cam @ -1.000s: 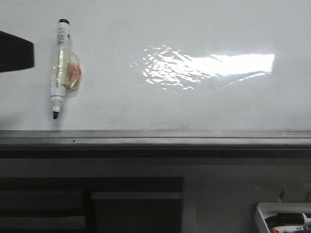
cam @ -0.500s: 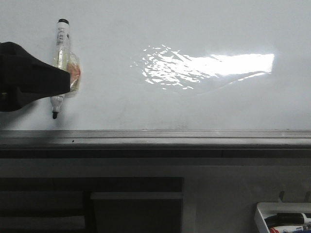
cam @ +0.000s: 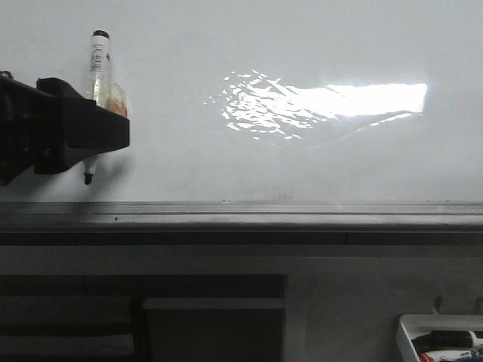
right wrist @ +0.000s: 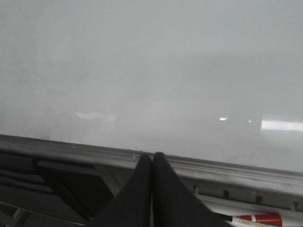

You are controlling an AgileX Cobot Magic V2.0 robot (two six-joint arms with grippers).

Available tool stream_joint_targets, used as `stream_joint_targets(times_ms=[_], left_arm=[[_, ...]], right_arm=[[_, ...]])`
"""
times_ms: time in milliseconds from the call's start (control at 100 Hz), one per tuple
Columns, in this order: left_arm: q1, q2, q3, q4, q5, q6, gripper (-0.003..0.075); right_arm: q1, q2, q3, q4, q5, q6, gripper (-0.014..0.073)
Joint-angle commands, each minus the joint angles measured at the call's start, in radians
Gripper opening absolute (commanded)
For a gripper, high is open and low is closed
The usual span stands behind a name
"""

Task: Write number 4 on whiteboard

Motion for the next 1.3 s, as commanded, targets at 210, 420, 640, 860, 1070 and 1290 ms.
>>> stream_joint_targets(times_ms=[210, 420, 640, 860, 1070, 1290], left_arm=[[-0.001, -0.003, -0.023, 0.026, 0.043, -0.010, -0.0020], [-0.001, -0.043, -0.023, 0.347, 0.044, -0.010, -0.0020], [-0.001, -0.147, -0.023, 0.698, 0.044, -0.010, -0.0020], [-0.001, -0.199, -0.025, 0.978, 0.005, -0.010, -0.0020], [-0.001, -0.199, -0.025, 0.978, -0.046, -0.010, -0.0020], [-0.001, -0.197, -0.025, 0.978, -0.039, -0.010, -0.0020]], right_arm=[[0.000, 0.024, -0.055, 0.011, -0.008, -0.012, -0.0061], [0.053, 0.127, -0.228, 0.033, 0.169, -0.069, -0.0061], [0.249, 0.289, -0.393, 0.177, 0.249, -0.250, 0.0001], [0.439, 0.421, -0.489, 0.177, 0.234, -0.250, 0.0421], [0.575, 0.504, -0.497, 0.177, 0.088, -0.250, 0.0389], [0.610, 0.595, -0.497, 0.181, -0.045, -0.249, 0.0379]])
